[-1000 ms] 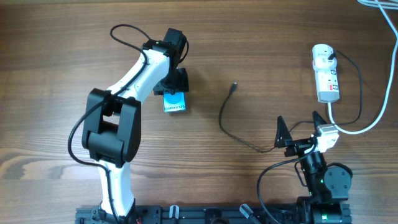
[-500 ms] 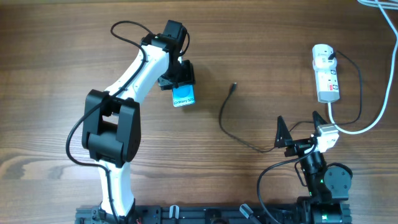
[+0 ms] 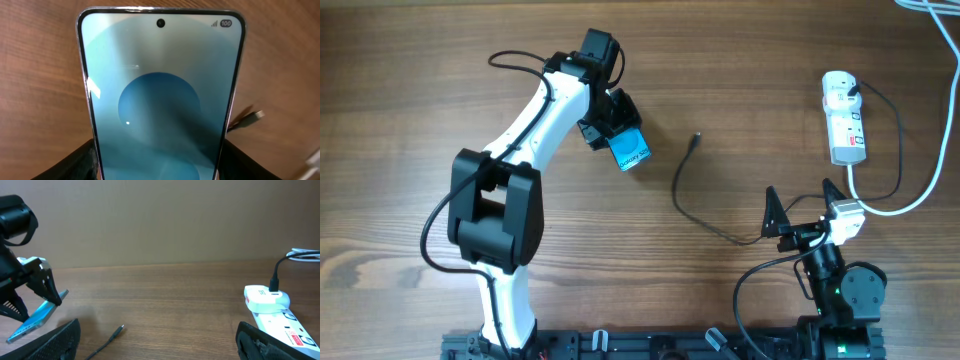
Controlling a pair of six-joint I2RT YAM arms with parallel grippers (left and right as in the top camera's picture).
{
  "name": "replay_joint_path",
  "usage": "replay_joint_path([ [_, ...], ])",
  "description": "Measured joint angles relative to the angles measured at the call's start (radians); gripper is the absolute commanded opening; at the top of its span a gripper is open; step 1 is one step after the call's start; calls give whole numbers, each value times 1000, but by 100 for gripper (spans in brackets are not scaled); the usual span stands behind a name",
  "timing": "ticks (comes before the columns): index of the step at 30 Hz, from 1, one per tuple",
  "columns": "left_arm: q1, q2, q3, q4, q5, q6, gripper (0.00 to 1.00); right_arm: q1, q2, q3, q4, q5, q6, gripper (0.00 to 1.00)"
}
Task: Plug charger to phone and switch on socket
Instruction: 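Lift the phone with the left gripper and tilt it upright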
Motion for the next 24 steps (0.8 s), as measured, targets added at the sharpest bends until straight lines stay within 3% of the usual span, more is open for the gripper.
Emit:
replay_joint_path([
  [8, 3, -11, 0, -4, 113, -290, 4, 0, 0, 0, 0, 0, 0, 100],
  [24, 146, -11, 0, -4, 465, -385, 4, 0, 0, 0, 0, 0, 0, 100],
])
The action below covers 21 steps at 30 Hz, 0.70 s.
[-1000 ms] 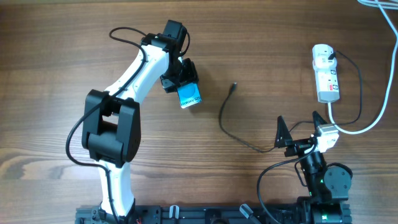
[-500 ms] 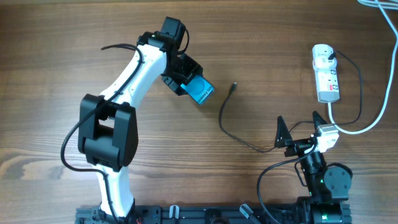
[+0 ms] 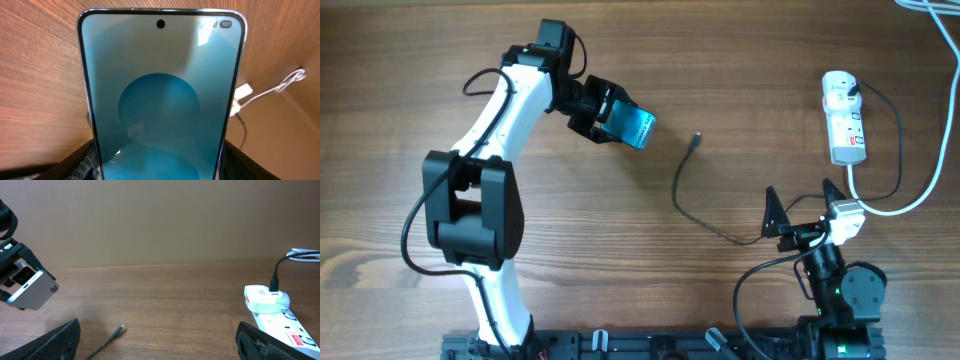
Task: Plug charger to phone and switch on socket
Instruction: 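Lift the phone with the left gripper and tilt it upright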
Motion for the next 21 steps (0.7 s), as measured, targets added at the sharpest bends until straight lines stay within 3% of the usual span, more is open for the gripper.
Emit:
replay_joint_path([
  [6, 16, 0, 0, 0, 67, -106, 4, 0, 0, 0, 0, 0, 0, 100],
  [21, 37, 0, 0, 0, 316, -128, 4, 0, 0, 0, 0, 0, 0, 100],
])
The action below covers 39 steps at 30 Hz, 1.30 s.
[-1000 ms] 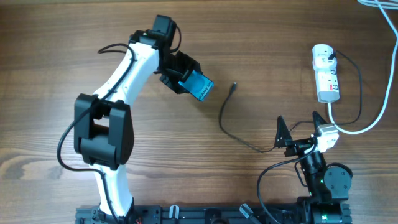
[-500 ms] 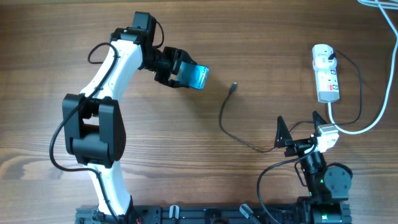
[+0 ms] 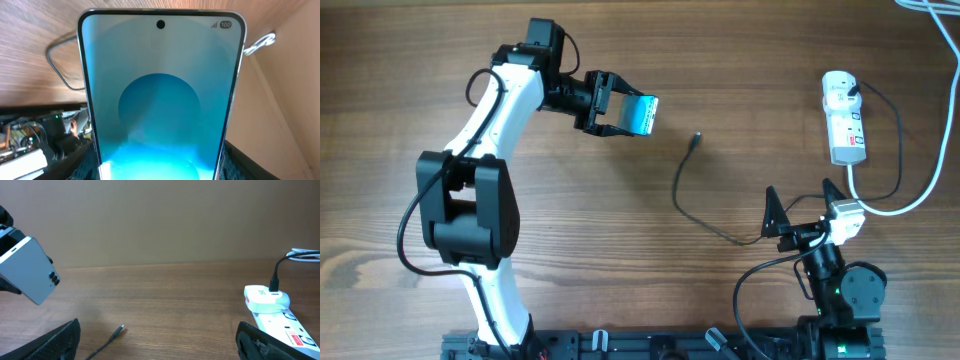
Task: Plug charger to phone and switch on socket
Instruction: 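Lift the phone with the left gripper and tilt it upright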
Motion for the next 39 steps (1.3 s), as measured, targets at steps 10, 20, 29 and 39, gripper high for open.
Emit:
replay_joint_path([
  [10, 0, 0, 0, 0, 49, 0, 4, 0, 0, 0, 0, 0, 0, 100],
  [20, 0, 0, 0, 0, 93, 0, 4, 0, 0, 0, 0, 0, 0, 100],
  [29, 0, 0, 0, 0, 135, 0, 4, 0, 0, 0, 0, 0, 0, 100],
  [39, 0, 0, 0, 0, 138, 0, 4, 0, 0, 0, 0, 41, 0, 100],
])
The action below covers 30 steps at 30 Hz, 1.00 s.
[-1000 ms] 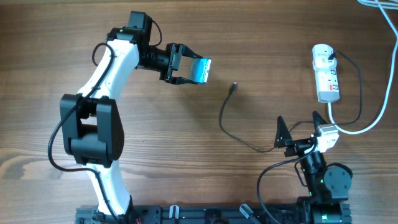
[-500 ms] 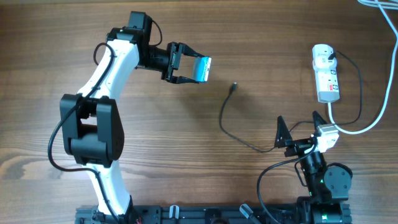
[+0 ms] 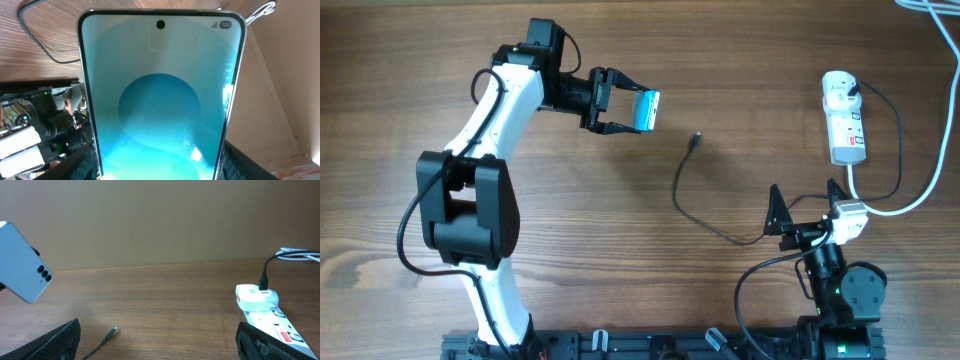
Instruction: Plug charger to phone and switch on socket
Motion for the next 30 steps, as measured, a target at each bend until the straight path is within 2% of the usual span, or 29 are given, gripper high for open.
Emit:
replay_joint_path([
  [30, 0, 0, 0, 0, 0, 0, 4, 0, 0, 0, 0, 0, 19, 100],
])
